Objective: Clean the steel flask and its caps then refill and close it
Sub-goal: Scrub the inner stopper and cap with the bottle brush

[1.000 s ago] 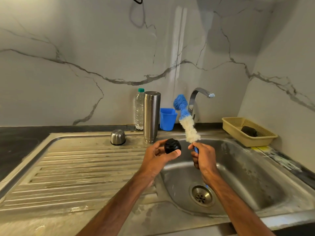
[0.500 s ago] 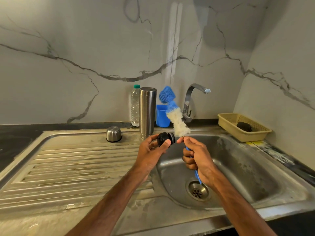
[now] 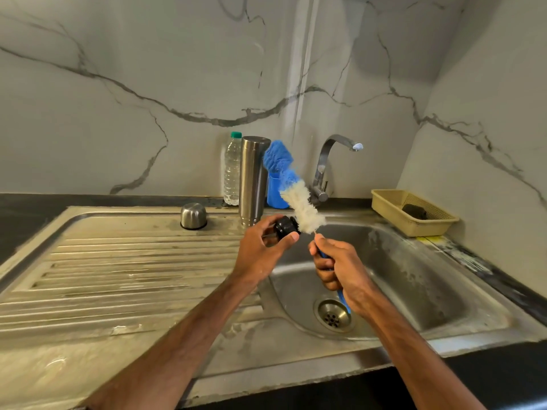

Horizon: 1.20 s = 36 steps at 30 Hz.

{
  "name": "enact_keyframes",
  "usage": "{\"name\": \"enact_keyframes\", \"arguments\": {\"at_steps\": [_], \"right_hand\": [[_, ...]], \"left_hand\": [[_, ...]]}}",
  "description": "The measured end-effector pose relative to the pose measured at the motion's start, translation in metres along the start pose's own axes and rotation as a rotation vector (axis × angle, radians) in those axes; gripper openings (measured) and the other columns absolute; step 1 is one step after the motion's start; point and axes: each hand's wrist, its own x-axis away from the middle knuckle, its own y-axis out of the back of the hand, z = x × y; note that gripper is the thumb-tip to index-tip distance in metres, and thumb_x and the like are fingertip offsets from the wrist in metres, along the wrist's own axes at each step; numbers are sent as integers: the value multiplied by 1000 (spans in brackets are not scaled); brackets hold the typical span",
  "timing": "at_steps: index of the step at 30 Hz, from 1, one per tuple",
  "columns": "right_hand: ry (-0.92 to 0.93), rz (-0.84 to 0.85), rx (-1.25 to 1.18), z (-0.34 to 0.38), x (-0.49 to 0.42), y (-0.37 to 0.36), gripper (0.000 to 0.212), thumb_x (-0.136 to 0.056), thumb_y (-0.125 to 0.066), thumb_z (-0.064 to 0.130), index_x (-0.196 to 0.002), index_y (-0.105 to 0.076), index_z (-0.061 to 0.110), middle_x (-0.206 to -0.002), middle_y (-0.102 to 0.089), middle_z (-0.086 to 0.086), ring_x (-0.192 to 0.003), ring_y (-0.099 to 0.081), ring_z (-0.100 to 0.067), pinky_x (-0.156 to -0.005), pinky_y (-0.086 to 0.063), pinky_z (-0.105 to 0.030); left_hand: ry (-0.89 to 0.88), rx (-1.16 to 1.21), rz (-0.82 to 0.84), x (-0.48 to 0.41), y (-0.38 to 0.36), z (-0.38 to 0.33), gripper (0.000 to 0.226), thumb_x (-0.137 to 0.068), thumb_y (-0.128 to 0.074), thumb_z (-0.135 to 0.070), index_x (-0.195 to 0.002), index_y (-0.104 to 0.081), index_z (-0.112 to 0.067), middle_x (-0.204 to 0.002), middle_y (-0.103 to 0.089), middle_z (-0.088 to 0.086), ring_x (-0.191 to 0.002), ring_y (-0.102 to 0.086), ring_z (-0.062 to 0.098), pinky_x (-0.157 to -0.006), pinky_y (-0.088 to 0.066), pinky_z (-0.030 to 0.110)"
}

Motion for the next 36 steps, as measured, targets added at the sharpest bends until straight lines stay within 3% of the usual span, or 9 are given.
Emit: {"name": "enact_keyframes", "arguments": {"at_steps": [8, 15, 20, 28, 30, 33, 36], "right_hand": [[78, -73, 144, -3, -5, 0, 38, -105, -47, 39, -87, -66, 11, -53, -30, 7, -44, -19, -7, -40, -15, -18], [-9, 43, -42, 1, -3, -1, 31, -107, -44, 29, -92, -60, 7, -59, -34, 4, -46, -25, -8, -39, -17, -19], [17, 15, 36, 0, -1, -3, 32, -108, -42, 32, -89, -57, 12, -55, -26, 7, -45, -18, -8, -40, -13, -18], [129, -137, 259, -15, 12, -22, 38, -109, -39, 27, -79, -57, 11, -49, -34, 5, -36, -26, -5, -35, -20, -16], [148, -170, 256, -13, 11, -21, 39, -109, -39, 29, -79, -58, 13, -48, -35, 6, -36, -27, -5, -34, -21, -17], [113, -216, 210, -7, 7, -19, 38, -109, -37, 31, -83, -58, 13, -49, -37, 6, -37, -29, -5, -35, -22, -17], [79, -216, 173, -6, 15, -19, 38, -109, -37, 31, -84, -57, 11, -50, -36, 5, -37, -29, -6, -35, -22, -17]], "left_hand": [[-112, -91, 78, 3, -1, 0, 29, -90, -77, -26, -118, -71, -21, -101, -76, -7, -94, -71, 9, -90, -58, 38], [-169, -170, 81, -1, 0, 4, 32, -90, -76, -26, -121, -68, -25, -103, -74, -11, -100, -68, 4, -95, -55, 34], [-252, -226, 90, 2, 2, 6, 36, -92, -74, -27, -128, -65, -26, -109, -73, -15, -104, -66, 0, -94, -51, 21], [-317, -315, 26, -2, 9, 2, 48, -93, -73, -29, -137, -59, -15, -112, -73, -5, -97, -65, 0, -81, -42, 1], [-361, -330, 77, -2, 7, 2, 45, -94, -71, -31, -134, -60, -14, -110, -74, -1, -96, -67, 5, -81, -47, 8], [-408, -392, 220, 6, -5, 4, 41, -95, -70, -36, -130, -61, -18, -109, -71, -3, -99, -67, 10, -86, -55, 32], [-438, -429, 213, 8, -7, 4, 41, -96, -68, -39, -129, -61, -16, -106, -71, -3, -95, -66, 10, -82, -54, 32]]}}
